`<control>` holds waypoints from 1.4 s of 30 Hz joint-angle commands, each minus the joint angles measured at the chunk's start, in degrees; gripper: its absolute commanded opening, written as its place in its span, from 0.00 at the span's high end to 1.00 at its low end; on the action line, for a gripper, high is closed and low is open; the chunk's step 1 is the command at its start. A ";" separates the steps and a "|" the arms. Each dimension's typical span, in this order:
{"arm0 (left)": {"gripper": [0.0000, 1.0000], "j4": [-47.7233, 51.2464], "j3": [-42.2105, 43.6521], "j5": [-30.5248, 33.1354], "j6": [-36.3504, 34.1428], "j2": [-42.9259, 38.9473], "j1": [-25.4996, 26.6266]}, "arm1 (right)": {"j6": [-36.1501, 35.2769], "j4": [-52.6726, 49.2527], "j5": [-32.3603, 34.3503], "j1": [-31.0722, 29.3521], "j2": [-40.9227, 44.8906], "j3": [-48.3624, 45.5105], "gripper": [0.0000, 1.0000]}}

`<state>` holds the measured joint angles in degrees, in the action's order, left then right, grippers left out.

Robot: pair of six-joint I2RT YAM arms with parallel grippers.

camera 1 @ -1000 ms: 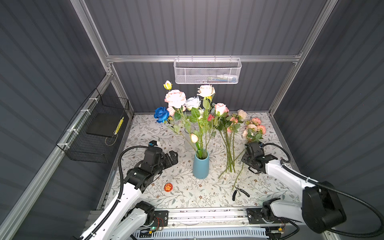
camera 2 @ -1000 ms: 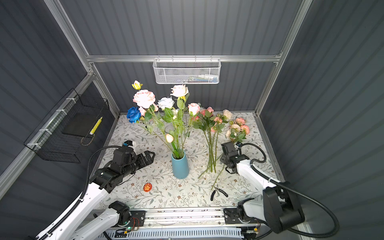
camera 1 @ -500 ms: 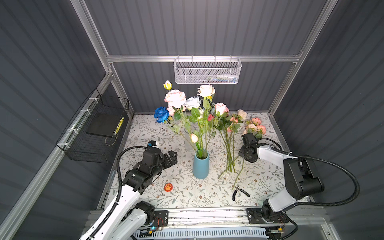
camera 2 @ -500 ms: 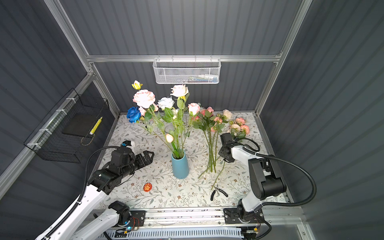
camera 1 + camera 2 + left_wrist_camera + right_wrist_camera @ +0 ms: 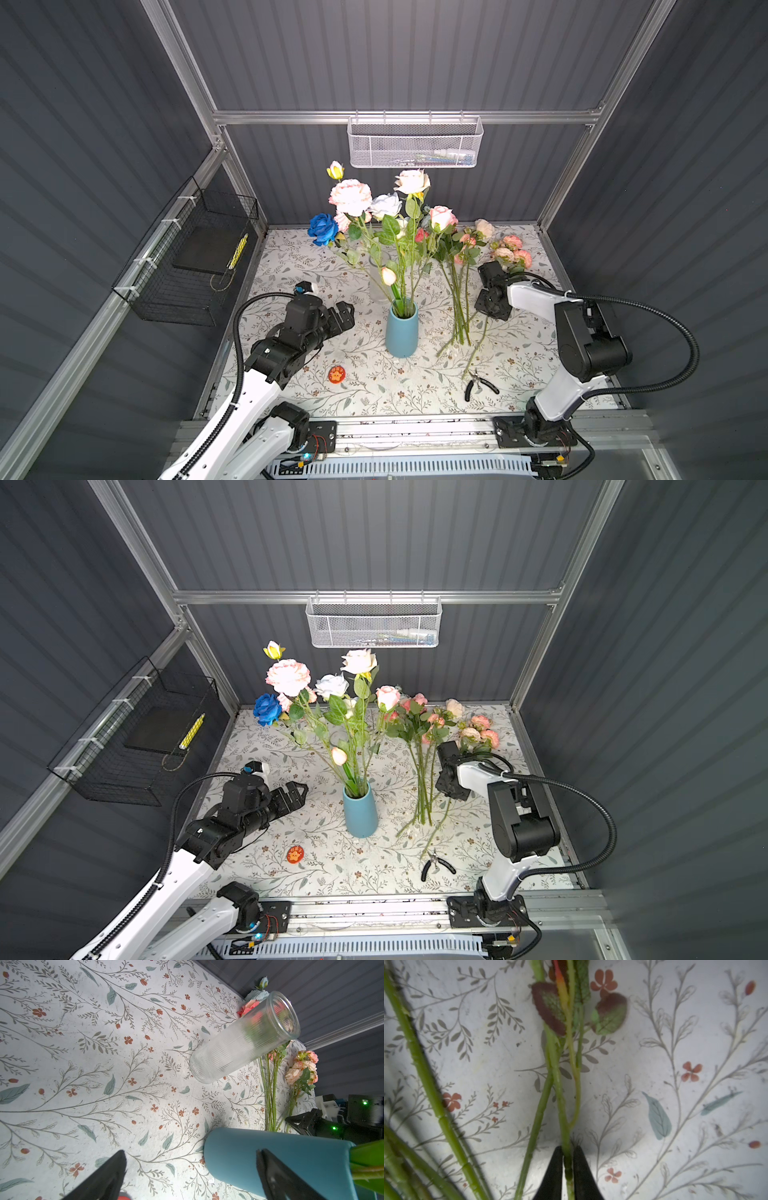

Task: Arrange the flowers into the vase
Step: 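Move the right gripper back to the bundle and grasp a cream rose stem, then lift the cream rose high and carry it over the teal vase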

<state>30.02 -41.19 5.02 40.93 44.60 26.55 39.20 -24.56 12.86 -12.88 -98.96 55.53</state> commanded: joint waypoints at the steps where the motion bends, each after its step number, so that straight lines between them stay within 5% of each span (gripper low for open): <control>1: 0.00 1.15 -0.03 0.88 -0.58 -0.13 0.17 | -0.96 -0.76 0.47 0.22 0.77 0.01 0.96; 12: 0.00 1.30 -0.64 1.02 -0.64 -0.06 0.17 | -2.64 1.66 1.22 -1.94 21.10 -8.46 1.00; 16: 0.00 1.54 -1.23 1.11 -0.95 0.38 0.17 | -5.17 1.97 -3.84 -2.06 32.25 -10.55 1.00; 24: 0.00 1.12 -1.42 1.00 -0.74 0.59 0.17 | -8.64 4.96 -5.59 -6.60 52.80 -5.77 1.00; 29: 0.00 0.80 -1.36 0.96 -0.58 0.93 0.17 | -15.16 10.17 5.07 -21.92 55.27 2.66 1.00; 35: 0.00 0.65 -1.22 0.52 0.06 1.28 0.17 | -26.97 29.00 13.84 -38.47 52.37 6.43 1.00; 42: 0.00 1.24 -1.79 0.35 0.07 1.15 0.17 | -40.43 42.75 15.43 -46.80 41.55 13.52 1.00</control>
<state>30.44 -41.19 5.41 40.95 45.67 26.55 6.94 9.50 25.78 -58.24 -54.37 66.52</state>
